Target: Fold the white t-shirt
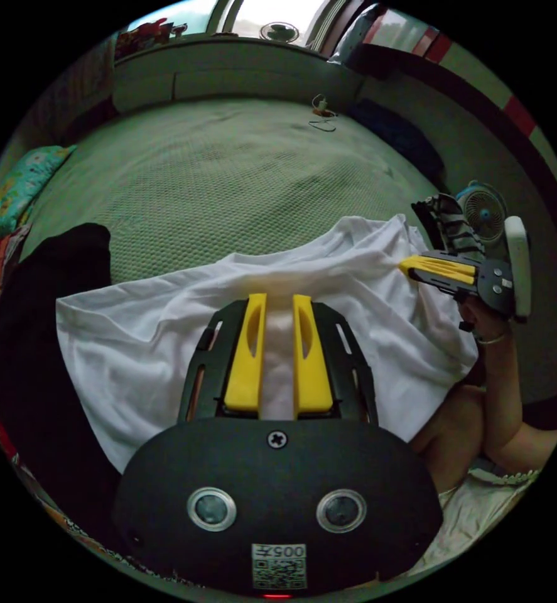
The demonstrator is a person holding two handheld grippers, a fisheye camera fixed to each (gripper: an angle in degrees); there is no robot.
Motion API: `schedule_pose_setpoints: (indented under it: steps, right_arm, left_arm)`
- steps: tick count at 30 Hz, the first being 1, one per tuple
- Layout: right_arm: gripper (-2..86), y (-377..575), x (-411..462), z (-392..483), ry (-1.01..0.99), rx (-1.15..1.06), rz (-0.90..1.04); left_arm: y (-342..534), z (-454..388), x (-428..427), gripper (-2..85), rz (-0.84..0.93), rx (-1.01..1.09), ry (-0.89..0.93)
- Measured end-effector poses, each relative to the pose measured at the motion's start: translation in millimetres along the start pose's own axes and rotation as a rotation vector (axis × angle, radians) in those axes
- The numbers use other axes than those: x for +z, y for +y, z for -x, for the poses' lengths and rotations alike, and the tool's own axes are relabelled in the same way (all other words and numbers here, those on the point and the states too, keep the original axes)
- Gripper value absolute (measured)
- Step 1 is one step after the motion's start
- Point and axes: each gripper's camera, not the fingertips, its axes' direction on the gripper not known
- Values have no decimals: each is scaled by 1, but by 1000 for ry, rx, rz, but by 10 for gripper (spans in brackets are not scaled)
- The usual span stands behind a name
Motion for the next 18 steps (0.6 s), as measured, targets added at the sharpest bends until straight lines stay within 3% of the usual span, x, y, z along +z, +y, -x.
schedule_pose_setpoints:
  steps: [7, 13, 18]
  right_arm:
    - [-15, -14, -33, -12, -76, 64, -142]
    - [-16, -65, -27, -18, 72, -20, -83]
    - [-15, -91, 6, -56, 46, 139, 38]
  left_arm:
    - [-7, -19, 2, 77, -6, 35, 44]
    - [-11, -29, 7, 80, 24, 56, 4]
    - [-8, -18, -1, 78, -11, -36, -130]
